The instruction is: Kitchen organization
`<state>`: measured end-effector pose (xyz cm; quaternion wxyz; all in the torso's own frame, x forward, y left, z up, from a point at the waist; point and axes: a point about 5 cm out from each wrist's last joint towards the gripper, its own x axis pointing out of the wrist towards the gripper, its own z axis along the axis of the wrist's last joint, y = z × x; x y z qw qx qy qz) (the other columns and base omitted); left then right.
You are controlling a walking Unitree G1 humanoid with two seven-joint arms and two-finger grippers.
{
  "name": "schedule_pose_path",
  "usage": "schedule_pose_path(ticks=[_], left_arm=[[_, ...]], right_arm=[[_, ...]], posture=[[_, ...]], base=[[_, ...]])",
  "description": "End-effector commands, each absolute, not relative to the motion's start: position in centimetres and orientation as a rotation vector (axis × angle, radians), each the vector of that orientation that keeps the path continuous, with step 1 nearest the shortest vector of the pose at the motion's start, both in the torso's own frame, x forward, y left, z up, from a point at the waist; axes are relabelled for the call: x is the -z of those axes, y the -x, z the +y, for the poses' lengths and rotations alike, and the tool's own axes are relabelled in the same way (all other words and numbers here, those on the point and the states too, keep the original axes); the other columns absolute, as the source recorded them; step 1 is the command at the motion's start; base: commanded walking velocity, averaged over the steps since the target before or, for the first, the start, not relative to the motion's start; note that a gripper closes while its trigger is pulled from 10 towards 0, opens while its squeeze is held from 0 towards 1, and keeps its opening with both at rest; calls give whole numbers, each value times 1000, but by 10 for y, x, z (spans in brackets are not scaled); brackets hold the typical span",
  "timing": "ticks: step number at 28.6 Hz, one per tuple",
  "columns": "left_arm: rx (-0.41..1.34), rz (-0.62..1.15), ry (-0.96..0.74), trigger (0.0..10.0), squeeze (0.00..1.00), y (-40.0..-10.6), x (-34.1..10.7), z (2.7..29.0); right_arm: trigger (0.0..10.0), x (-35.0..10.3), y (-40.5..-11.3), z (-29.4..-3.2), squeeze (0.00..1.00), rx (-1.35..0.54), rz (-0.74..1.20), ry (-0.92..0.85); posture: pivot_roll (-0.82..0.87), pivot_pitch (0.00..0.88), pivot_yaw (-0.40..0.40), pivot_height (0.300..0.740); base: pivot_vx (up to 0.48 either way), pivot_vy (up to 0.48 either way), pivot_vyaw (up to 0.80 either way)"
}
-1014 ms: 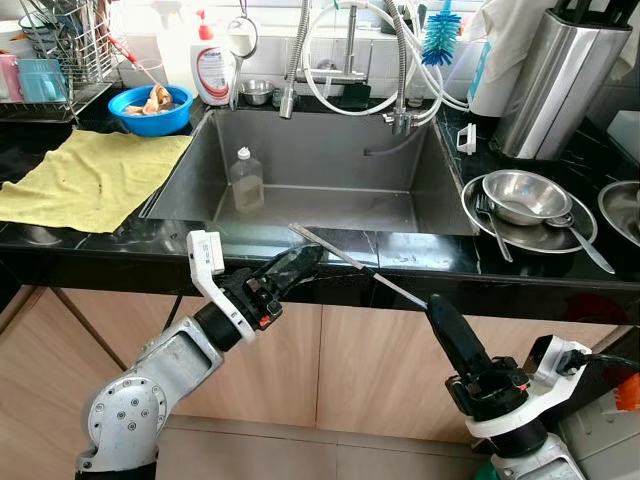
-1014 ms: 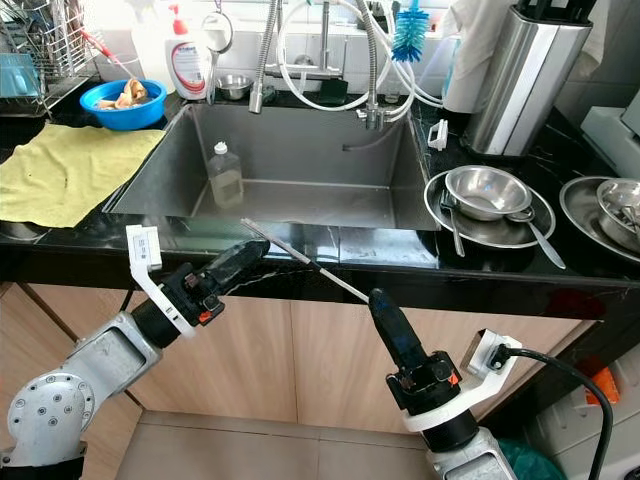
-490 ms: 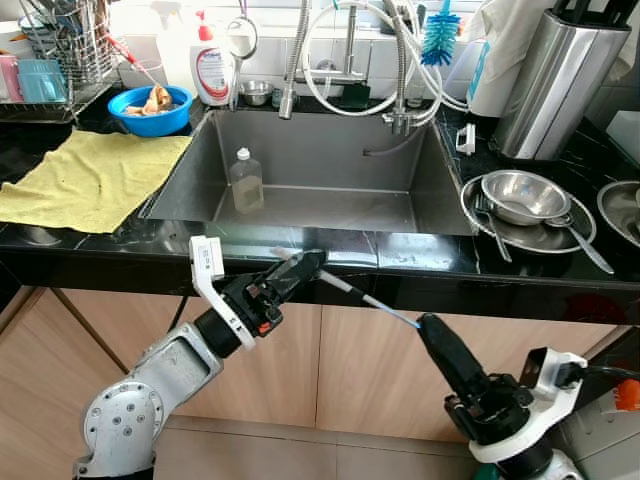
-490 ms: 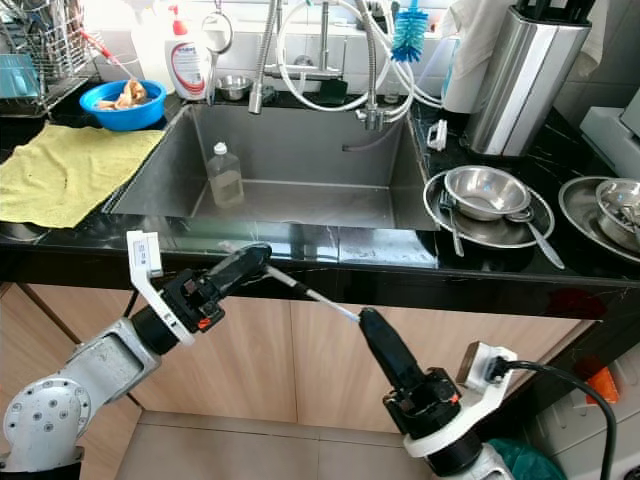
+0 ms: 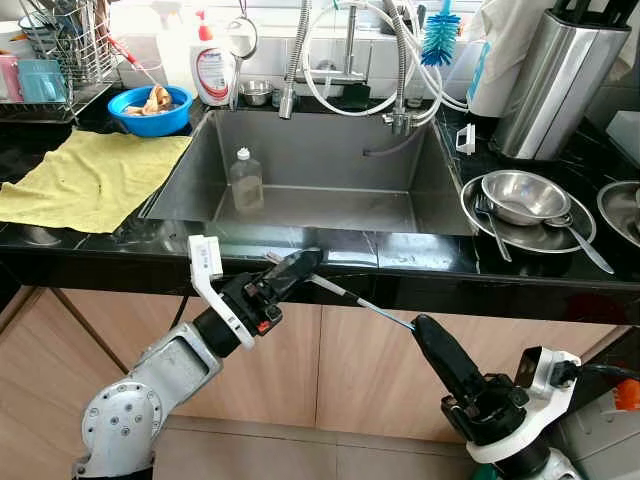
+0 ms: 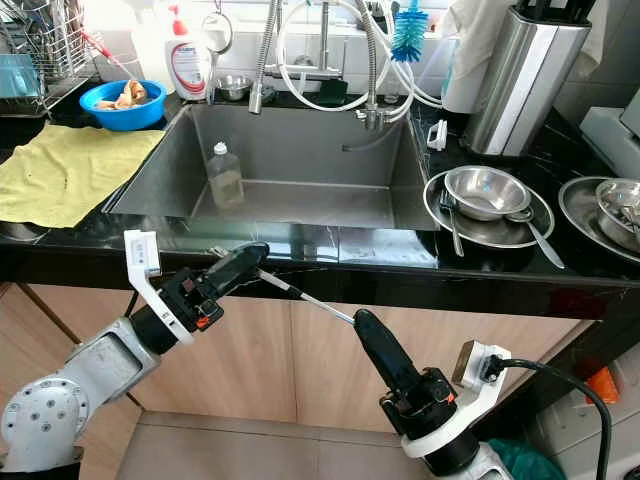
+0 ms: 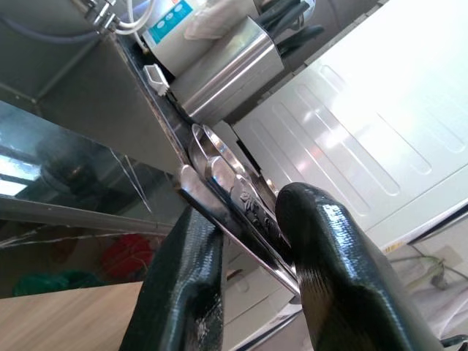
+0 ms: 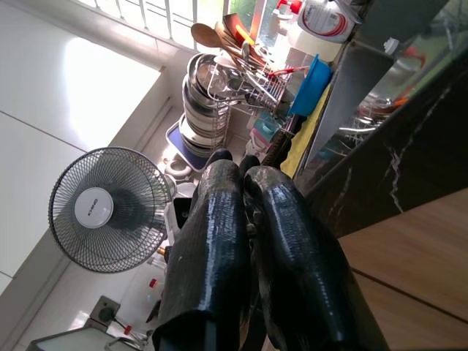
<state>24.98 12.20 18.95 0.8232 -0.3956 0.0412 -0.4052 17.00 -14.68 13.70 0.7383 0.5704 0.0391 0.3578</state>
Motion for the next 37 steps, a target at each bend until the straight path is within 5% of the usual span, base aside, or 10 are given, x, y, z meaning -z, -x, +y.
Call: schedule_pose_path(ticks=[1, 21, 22, 23, 25, 31, 32, 33, 34, 37], left_arm=[[871, 61, 841, 0, 0, -249, -196, 123], [906, 90, 899, 0, 0, -242, -192, 117], [907, 91, 900, 0, 0, -242, -192, 117], [907, 94, 903, 0, 0, -241, -191, 116], [905, 96, 905, 0, 0, -242, -191, 116], [896, 97, 906, 0, 0, -242, -190, 117], [893, 96, 906, 0, 0, -243, -190, 117], [891, 96, 906, 0, 0, -243, -190, 117], [890, 96, 906, 0, 0, -243, -190, 117], [889, 96, 908, 0, 0, -243, -190, 117]], right_arm=[[10000, -138, -173, -153, 0, -740, 59, -1242], [10000, -134, -176, -155, 86, -689, 28, -1200], [10000, -134, -176, -155, 753, -686, 28, -1197], [10000, -133, -176, -155, 992, -685, 27, -1194], [10000, -133, -176, -154, 1000, -686, 24, -1192], [10000, -134, -176, -155, 1000, -679, 12, -1198], [10000, -132, -177, -155, 773, -664, 16, -1197], [10000, -131, -178, -156, 773, -648, 22, -1197], [10000, -130, -178, -157, 0, -645, 21, -1197], [10000, -131, -178, -157, 0, -649, 13, -1196]], posture=[[-57, 0, -3, 740], [-54, 0, -2, 740], [-55, 0, -2, 740], [-54, 0, -2, 740], [-54, 0, -2, 740], [-53, 0, 0, 740], [-53, 0, -1, 740], [-53, 0, -1, 740], [-53, 0, -1, 740], [-54, 0, 0, 740]], base=[[0, 0, 0], [0, 0, 0], [0, 0, 0], [0, 0, 0], [0, 0, 0], [0, 0, 0], [0, 0, 0], [0, 0, 0], [0, 0, 0], [0, 0, 0]])
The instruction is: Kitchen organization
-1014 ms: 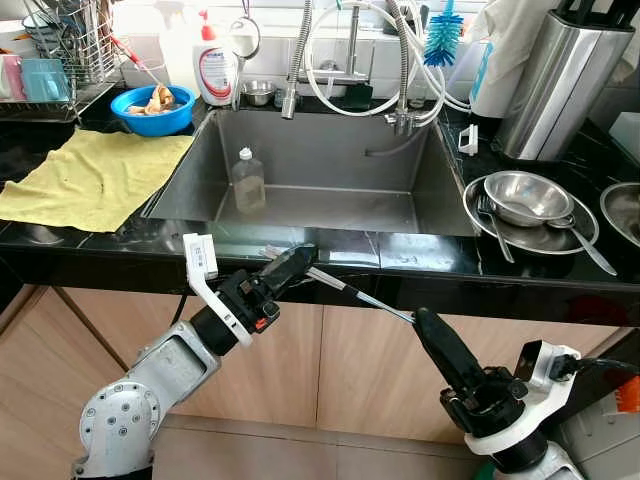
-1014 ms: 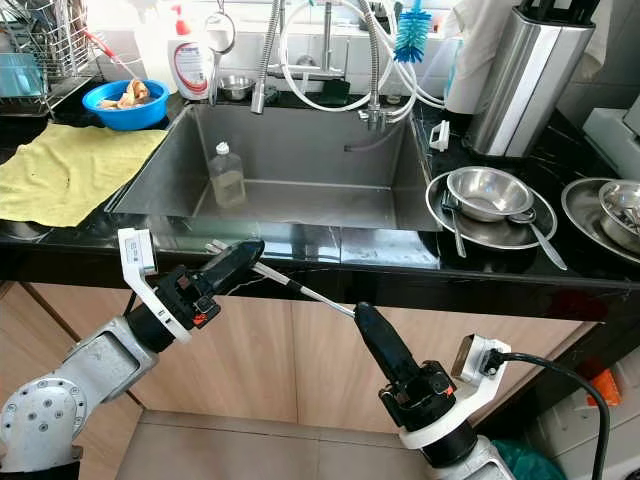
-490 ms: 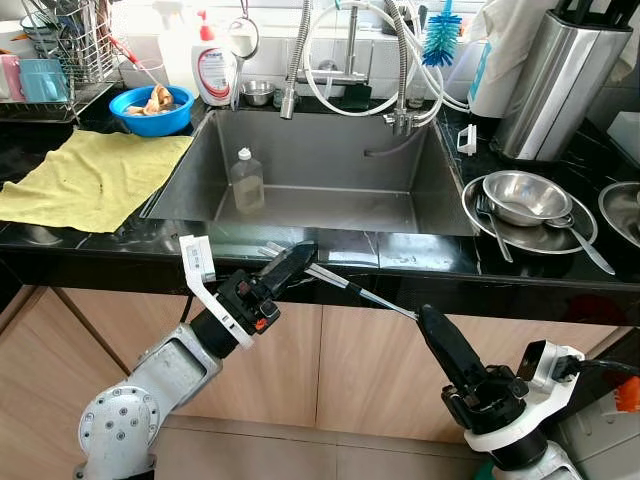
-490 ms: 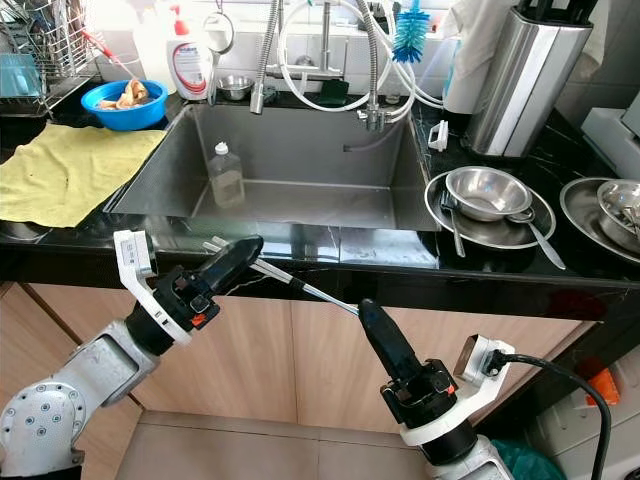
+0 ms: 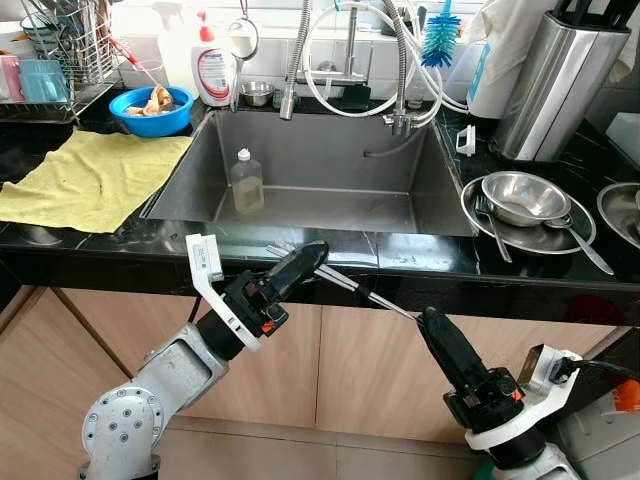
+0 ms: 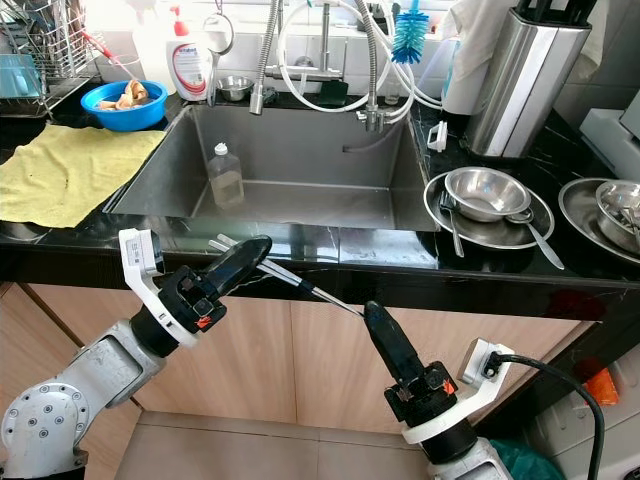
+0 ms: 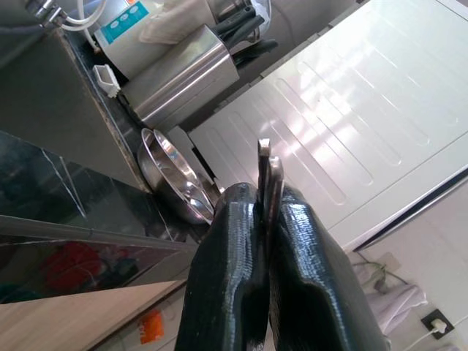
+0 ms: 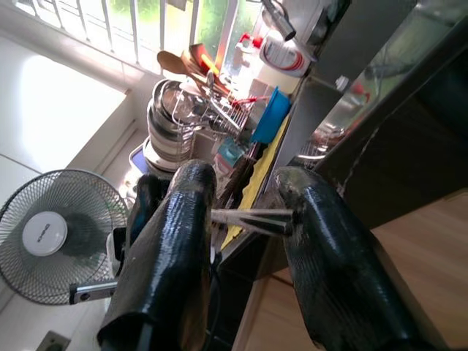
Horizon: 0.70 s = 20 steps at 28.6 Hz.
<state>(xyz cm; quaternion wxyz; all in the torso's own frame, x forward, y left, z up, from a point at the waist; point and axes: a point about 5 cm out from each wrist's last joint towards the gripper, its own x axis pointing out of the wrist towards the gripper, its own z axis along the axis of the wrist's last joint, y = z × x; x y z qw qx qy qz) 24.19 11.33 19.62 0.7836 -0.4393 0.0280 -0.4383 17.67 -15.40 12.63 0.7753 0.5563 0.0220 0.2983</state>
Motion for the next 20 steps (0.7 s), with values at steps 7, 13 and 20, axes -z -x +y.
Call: schedule_pose_path(ticks=[7, 13, 20], left_arm=[[880, 93, 901, 0, 0, -243, -189, 118], [865, 80, 915, 0, 0, -245, -190, 118], [830, 64, 958, 0, 0, -248, -190, 122]], right_arm=[[10000, -131, -178, -157, 0, -648, 11, -1192], [10000, -129, -172, -159, 0, -656, 32, -1189], [10000, -127, -165, -170, 0, -595, 20, -1195]], posture=[[-53, 0, -2, 740], [-54, 0, -4, 740], [-55, 0, -5, 740]], base=[[0, 0, 0], [0, 0, 0], [0, 0, 0]])
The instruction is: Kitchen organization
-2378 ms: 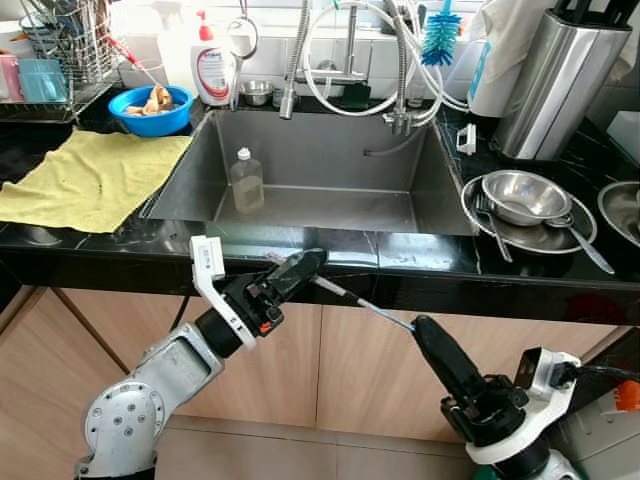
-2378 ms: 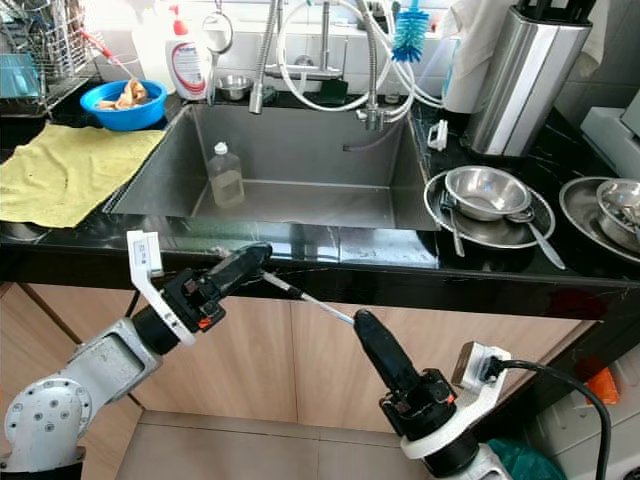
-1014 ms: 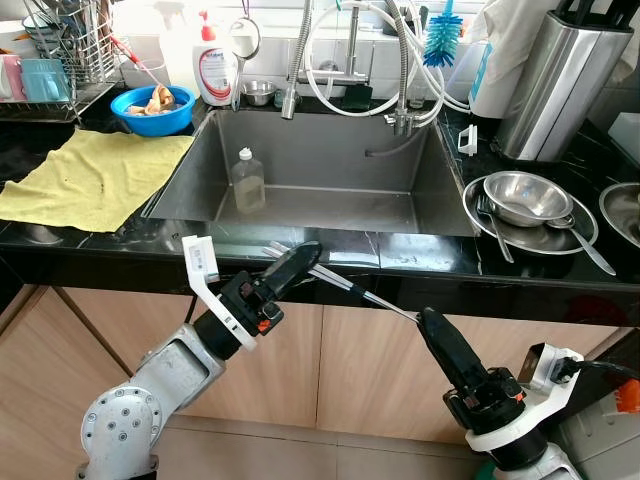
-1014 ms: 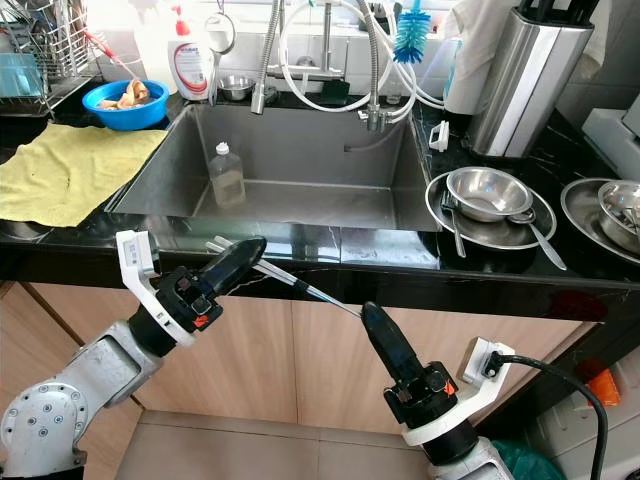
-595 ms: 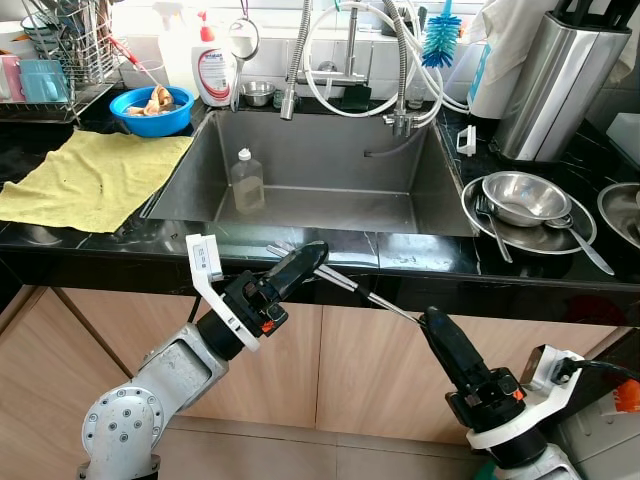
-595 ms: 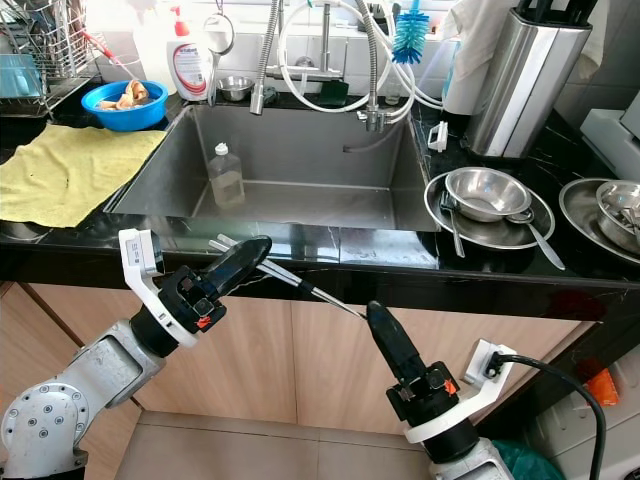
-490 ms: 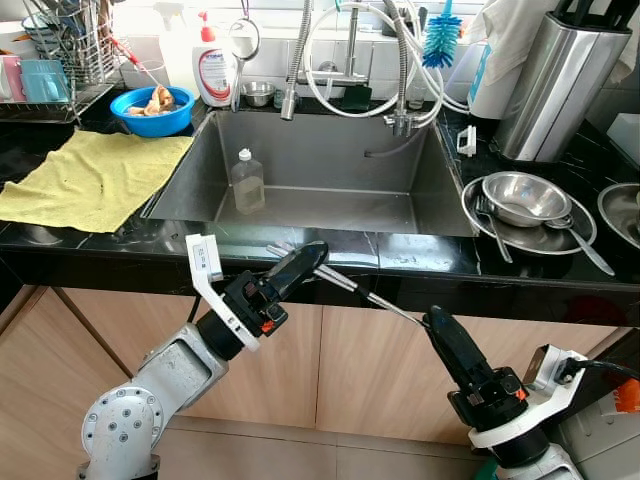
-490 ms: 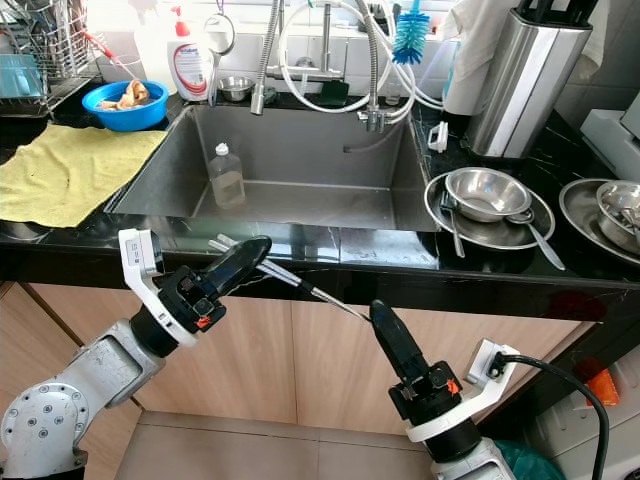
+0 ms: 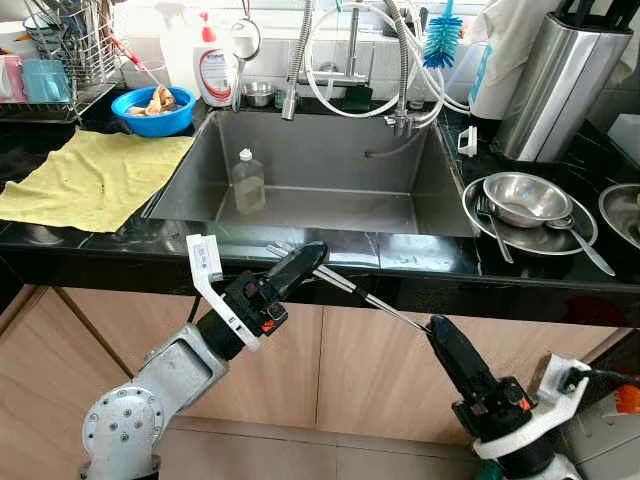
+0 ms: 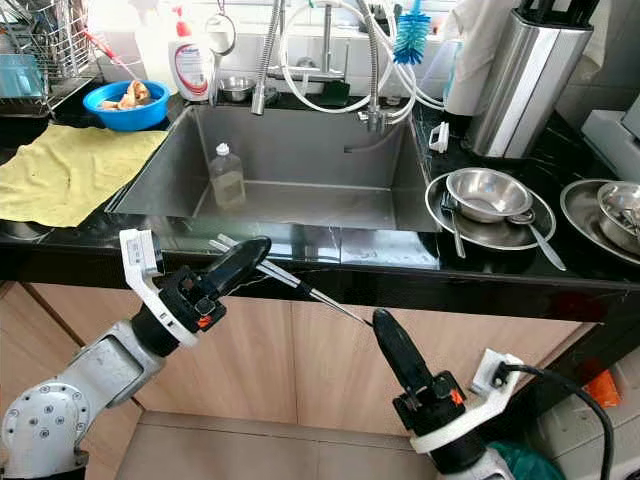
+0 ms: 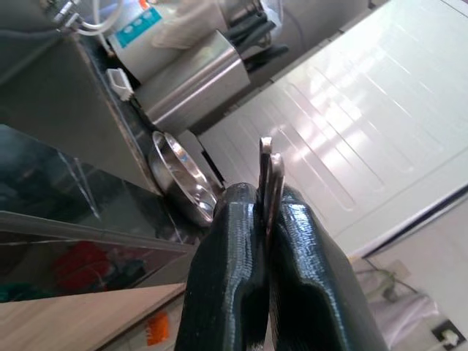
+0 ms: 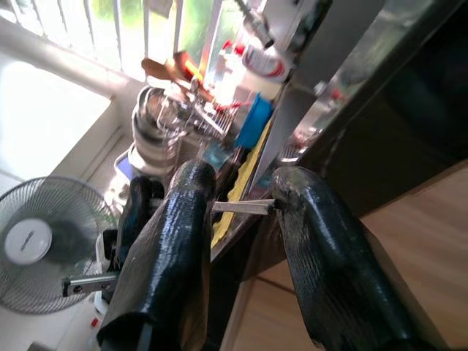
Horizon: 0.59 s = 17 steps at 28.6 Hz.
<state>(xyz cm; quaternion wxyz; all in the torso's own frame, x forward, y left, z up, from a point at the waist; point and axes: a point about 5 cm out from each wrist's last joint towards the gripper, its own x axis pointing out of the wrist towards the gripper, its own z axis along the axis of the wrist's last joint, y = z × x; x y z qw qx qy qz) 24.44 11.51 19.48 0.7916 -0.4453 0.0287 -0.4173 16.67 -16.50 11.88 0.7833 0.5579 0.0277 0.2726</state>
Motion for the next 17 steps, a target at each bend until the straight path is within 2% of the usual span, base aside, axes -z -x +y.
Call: schedule_pose_path(ticks=[1, 8, 15, 17], left_arm=[[823, 60, 967, 0, 0, -249, -190, 124], [751, 19, 1057, 0, 0, -258, -192, 132], [703, -1, 1064, 0, 0, -262, -192, 137], [637, -26, 1064, 0, 0, -267, -192, 141]], right_arm=[[10000, -126, -164, -172, 0, -582, 17, -1189], [10000, -121, -160, -181, 0, -520, 14, -1180], [10000, -117, -155, -183, 0, -502, 17, -1195], [10000, -113, -152, -184, 0, -482, 30, -1187]], posture=[[-55, 0, -5, 740], [-60, 0, -8, 740], [-58, 0, -10, 740], [-59, 0, -11, 740]], base=[[0, 0, 0], [0, 0, 0], [0, 0, 0], [0, 0, 0]])
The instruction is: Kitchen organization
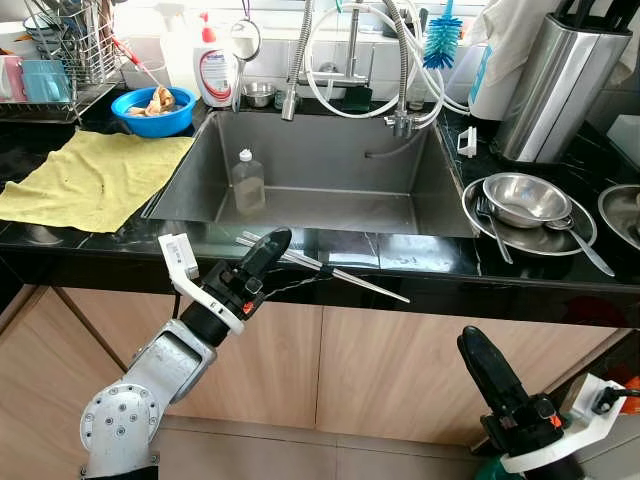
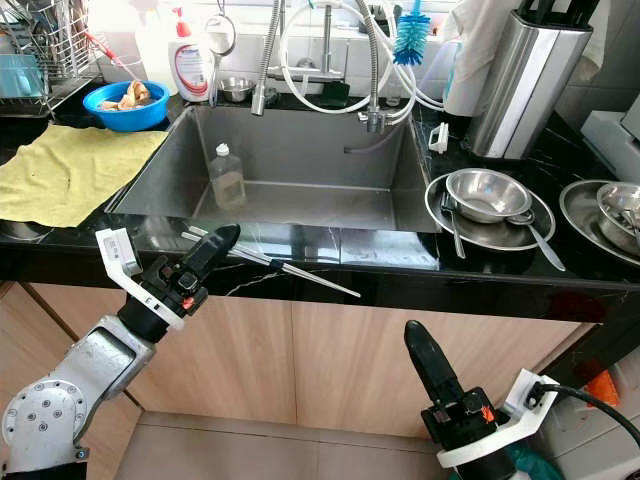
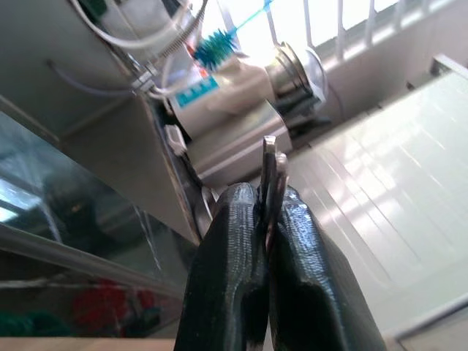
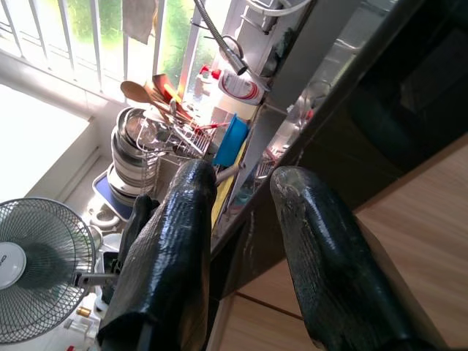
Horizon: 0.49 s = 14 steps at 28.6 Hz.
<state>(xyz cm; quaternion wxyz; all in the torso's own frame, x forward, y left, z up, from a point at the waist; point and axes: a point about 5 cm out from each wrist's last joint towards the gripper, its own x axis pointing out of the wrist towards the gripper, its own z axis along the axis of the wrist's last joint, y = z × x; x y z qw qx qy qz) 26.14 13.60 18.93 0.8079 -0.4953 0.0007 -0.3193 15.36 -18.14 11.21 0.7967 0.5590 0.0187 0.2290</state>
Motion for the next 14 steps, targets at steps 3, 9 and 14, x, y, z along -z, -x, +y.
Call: schedule_pose_path(ticks=[3, 9, 14], left_arm=[[548, -62, 1053, 275, 0, -274, -194, 147], [510, -169, 953, 10000, 0, -286, -220, 146], [486, -238, 765, 10000, 0, -293, -235, 138]], right_arm=[[10000, -105, -151, -185, 0, -451, 66, -1143], [10000, -77, -146, -190, 0, -355, 163, -1094], [10000, -44, -151, -196, 0, -195, 291, -891]], posture=[[-62, 0, -12, 740], [-61, 0, -15, 740], [-64, 0, -11, 740]], base=[[0, 0, 0], [0, 0, 0], [0, 0, 0]])
